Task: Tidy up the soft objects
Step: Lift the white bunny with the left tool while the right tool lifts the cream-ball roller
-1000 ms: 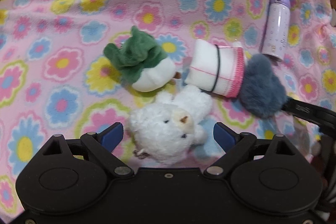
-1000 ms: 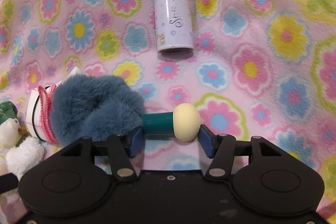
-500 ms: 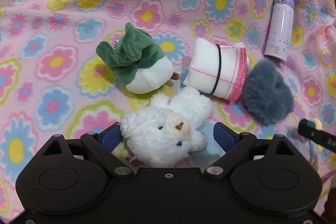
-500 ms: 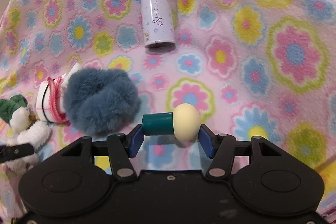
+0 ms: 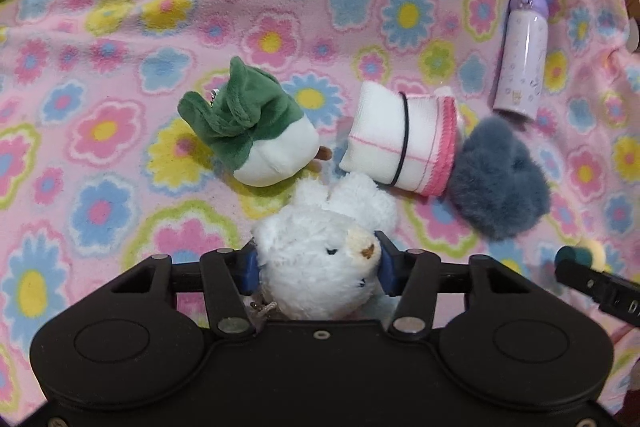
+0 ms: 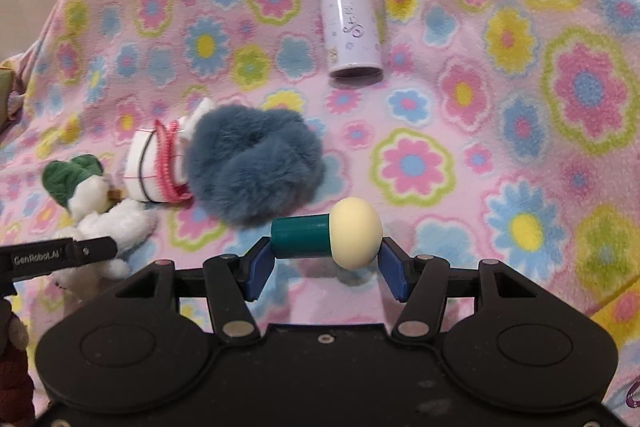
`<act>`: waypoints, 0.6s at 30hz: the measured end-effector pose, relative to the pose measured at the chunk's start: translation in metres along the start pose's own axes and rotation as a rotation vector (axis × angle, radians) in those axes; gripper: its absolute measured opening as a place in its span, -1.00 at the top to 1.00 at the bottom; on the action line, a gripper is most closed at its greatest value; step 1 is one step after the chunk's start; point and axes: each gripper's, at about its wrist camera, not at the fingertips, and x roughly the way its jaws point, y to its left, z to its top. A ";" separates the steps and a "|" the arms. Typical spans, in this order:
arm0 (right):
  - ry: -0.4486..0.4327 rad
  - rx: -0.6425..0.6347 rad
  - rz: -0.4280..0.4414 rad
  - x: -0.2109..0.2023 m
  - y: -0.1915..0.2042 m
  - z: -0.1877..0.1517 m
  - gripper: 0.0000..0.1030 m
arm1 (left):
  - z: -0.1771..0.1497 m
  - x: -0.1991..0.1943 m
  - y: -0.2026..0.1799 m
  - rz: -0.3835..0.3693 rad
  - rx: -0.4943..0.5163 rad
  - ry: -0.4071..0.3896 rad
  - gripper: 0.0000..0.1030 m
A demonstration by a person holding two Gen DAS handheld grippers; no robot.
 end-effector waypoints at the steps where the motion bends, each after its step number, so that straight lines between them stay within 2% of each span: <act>1: -0.005 -0.002 0.006 -0.003 0.000 0.000 -0.10 | 0.000 -0.004 -0.001 -0.003 0.005 -0.008 -0.01; 12: -0.072 -0.013 0.091 -0.062 0.003 -0.008 -0.10 | -0.012 -0.075 -0.022 -0.030 0.053 -0.112 -0.01; 18: -0.092 -0.058 0.156 -0.103 0.007 -0.029 -0.10 | -0.032 -0.118 -0.033 -0.014 0.061 -0.155 -0.01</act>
